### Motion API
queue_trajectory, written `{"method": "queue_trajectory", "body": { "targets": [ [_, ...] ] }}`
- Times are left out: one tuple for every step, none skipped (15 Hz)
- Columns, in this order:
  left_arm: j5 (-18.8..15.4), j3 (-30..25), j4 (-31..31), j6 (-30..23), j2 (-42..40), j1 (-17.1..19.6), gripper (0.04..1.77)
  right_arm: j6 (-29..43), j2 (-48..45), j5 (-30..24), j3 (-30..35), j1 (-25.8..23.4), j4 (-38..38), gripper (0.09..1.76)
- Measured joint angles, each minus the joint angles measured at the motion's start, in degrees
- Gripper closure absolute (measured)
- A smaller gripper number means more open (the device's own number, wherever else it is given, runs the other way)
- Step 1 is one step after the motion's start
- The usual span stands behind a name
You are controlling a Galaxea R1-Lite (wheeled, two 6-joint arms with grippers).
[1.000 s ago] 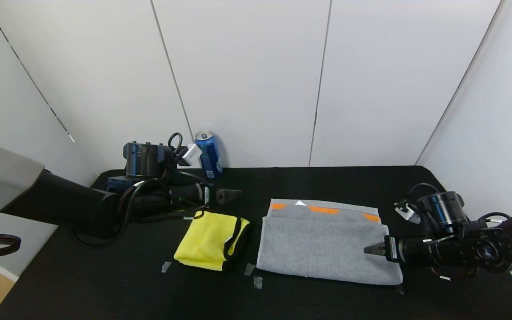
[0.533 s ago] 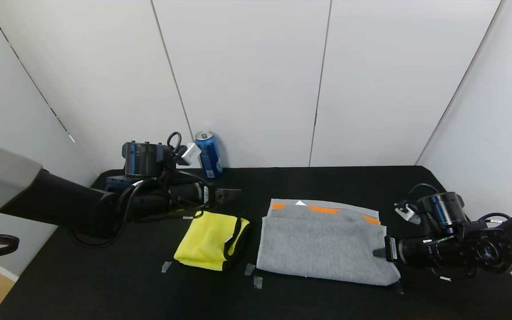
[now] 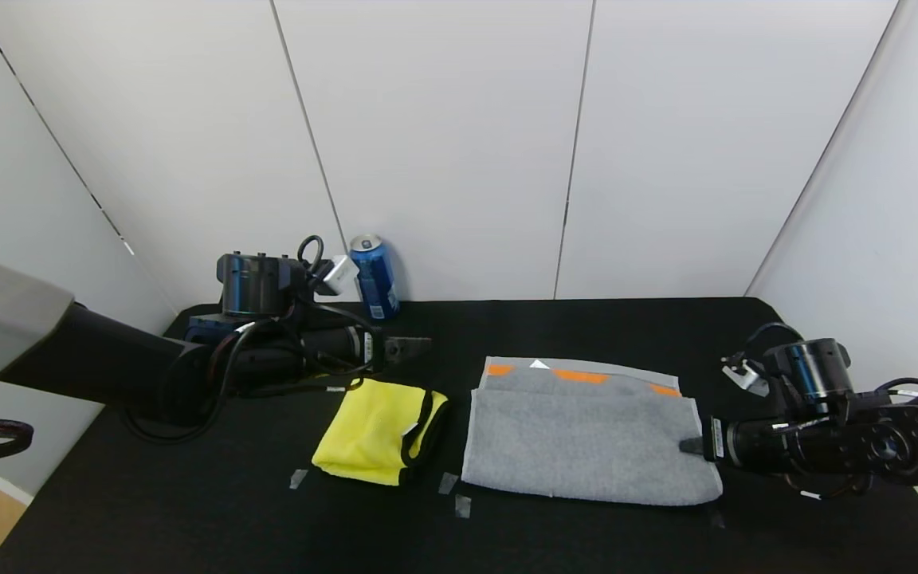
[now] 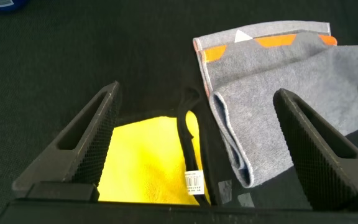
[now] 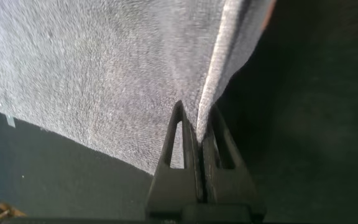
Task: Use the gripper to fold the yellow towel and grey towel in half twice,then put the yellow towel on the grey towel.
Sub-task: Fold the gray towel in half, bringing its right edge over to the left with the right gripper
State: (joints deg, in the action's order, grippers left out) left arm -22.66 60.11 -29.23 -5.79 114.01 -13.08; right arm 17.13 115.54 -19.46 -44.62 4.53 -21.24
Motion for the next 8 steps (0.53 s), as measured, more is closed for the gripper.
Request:
{"method": "queue_trajectory", "body": {
  "targets": [
    [-0.02,0.00,0.00,0.00,-0.04,-0.01,0.09,-0.09,-0.49,-0.06,-0.09,-1.32,-0.05,1.71],
    [-0.02,0.02,0.00,0.02,-0.15,0.00,0.09,-0.16,-1.02,-0.11,-0.15,-2.76,-0.02,1.71],
    [-0.02,0.02,0.00,0.02,-0.23,0.00,0.09,-0.18,-1.62,-0.13,-0.26,-4.21,-0.05,1.71],
    [-0.02,0.02,0.00,0.02,-0.33,0.00,0.09,-0.18,-2.29,-0.16,-0.37,-5.68,0.02,1.71],
    [-0.02,0.02,0.04,0.02,-0.45,0.07,0.09,-0.18,-2.89,-0.20,-0.48,-6.99,0.06,1.71],
    [0.00,0.02,0.06,0.00,-0.59,0.11,0.09,-0.18,-3.50,-0.28,-0.69,-8.22,0.33,1.71],
    [-0.02,0.02,0.06,0.02,-0.72,0.18,0.09,-0.71,-4.19,-0.52,-1.07,-9.24,1.04,1.71],
    [0.00,0.02,0.06,0.02,-0.85,0.27,0.09,-1.97,-4.93,-0.63,-1.41,-9.90,2.72,1.71]
  ]
}}
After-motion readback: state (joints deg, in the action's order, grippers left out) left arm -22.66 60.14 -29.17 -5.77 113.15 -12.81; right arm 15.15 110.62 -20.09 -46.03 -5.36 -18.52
